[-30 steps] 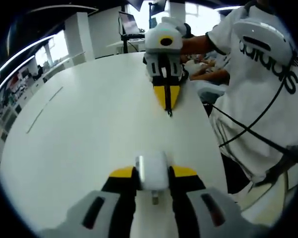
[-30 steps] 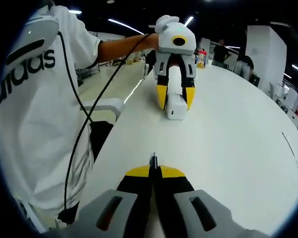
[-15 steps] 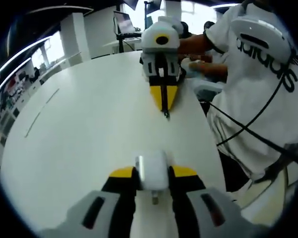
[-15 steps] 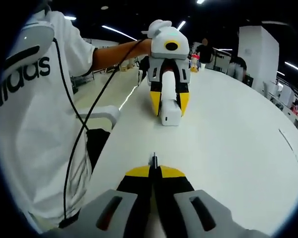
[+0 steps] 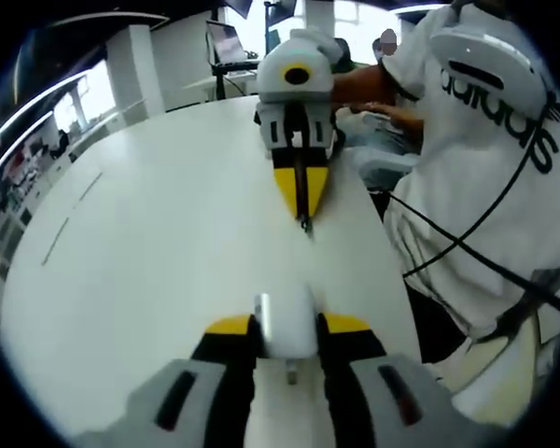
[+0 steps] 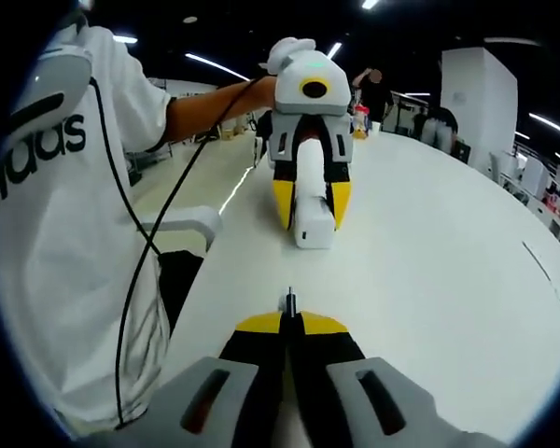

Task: Plug the desk Type‑C cable into the charger adapter.

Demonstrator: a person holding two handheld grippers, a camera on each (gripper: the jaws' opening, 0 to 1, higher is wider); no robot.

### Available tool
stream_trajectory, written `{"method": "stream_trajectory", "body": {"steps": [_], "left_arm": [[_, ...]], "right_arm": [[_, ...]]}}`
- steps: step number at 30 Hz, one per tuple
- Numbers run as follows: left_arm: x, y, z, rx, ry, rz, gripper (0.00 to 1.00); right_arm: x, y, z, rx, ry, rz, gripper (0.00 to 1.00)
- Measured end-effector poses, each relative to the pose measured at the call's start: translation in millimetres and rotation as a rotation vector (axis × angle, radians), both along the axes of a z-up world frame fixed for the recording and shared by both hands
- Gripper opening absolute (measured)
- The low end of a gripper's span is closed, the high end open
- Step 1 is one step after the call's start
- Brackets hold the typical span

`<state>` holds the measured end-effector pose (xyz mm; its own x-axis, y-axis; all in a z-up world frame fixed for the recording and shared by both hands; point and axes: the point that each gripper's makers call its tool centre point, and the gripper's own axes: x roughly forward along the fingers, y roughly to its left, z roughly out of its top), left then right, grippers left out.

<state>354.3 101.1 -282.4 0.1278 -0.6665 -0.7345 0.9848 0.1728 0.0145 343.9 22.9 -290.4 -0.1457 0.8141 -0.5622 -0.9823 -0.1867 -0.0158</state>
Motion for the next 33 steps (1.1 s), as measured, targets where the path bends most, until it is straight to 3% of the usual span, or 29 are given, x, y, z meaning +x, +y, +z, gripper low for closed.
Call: {"method": "stream_trajectory", "body": {"steps": [33], "left_arm": [[-9.1, -15.9, 0.1, -0.015, -0.001, -0.021, 0.25]], "right_arm": [[-2.5, 31.7, 6.2, 0.007, 0.003, 0.0, 0.02]]}}
